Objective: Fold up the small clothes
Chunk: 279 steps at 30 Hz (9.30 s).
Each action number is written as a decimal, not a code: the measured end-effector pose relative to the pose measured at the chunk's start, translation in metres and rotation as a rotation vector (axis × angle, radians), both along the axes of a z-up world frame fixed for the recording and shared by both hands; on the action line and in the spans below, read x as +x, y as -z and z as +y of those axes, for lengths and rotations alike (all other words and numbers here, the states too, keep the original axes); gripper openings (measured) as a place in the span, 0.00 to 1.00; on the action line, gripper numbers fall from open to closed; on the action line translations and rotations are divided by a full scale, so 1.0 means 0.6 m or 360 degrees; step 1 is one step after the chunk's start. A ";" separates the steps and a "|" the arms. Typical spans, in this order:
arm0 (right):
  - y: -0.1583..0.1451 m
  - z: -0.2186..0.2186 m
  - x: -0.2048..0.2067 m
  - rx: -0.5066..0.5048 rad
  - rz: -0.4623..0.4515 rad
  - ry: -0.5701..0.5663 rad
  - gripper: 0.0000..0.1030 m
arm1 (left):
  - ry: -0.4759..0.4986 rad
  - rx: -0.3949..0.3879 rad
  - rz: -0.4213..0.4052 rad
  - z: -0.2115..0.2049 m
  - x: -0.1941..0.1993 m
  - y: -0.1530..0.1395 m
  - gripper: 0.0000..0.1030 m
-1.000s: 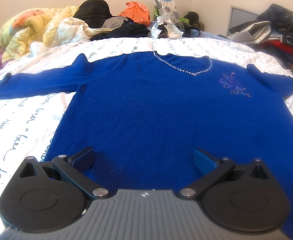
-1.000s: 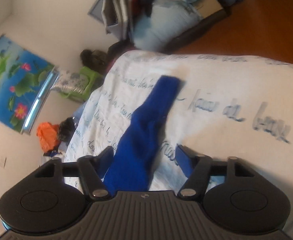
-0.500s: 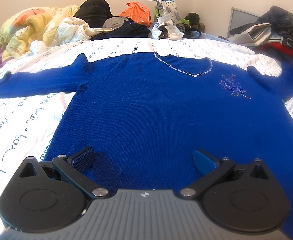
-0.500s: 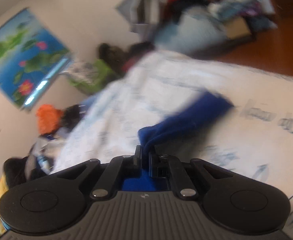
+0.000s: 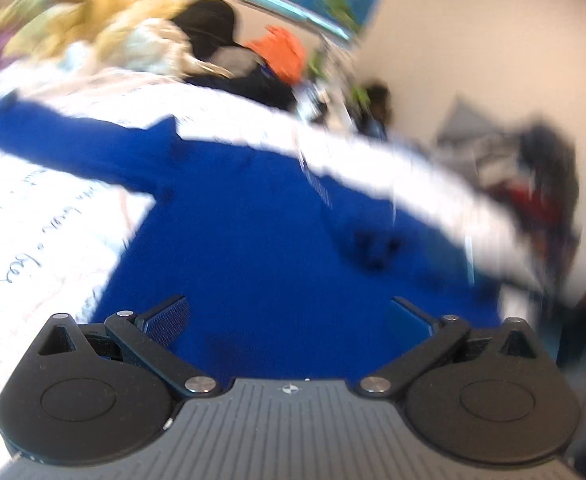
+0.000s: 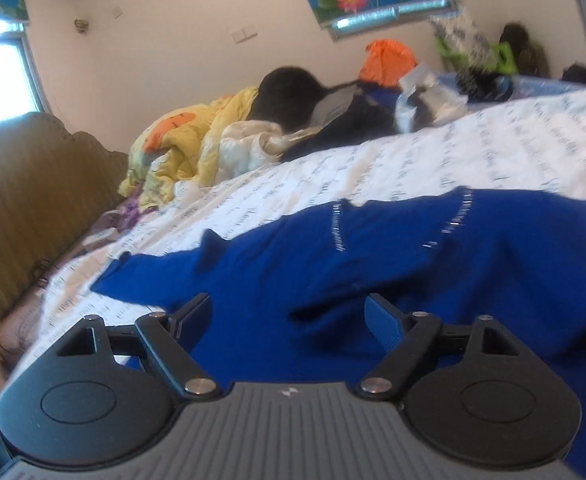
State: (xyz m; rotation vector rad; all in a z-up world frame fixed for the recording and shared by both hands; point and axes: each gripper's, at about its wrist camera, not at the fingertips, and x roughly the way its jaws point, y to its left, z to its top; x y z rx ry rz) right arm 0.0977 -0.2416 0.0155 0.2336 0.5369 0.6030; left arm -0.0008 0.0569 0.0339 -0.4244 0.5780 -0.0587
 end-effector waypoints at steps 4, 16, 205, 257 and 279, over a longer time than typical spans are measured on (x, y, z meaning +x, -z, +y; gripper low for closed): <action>0.036 -0.044 -0.022 -0.0117 0.0005 0.0185 0.81 | 0.0030 -0.0144 0.0062 -0.002 0.110 -0.026 0.99; 0.065 -0.064 0.000 0.0013 0.0165 0.0265 0.81 | 0.0211 -0.0134 0.0515 -0.116 0.378 0.044 0.18; 0.023 -0.244 -0.209 0.0210 0.0756 0.0211 0.84 | 0.0207 -0.0275 0.0314 0.097 -0.165 0.052 0.99; 0.031 -0.073 0.010 -0.0068 0.0548 0.0192 0.62 | 0.0379 0.0471 0.0136 -0.015 0.027 0.058 0.62; 0.008 -0.217 0.304 0.0009 0.0563 0.0592 0.84 | -0.0125 0.0209 0.0236 0.148 0.365 0.024 0.99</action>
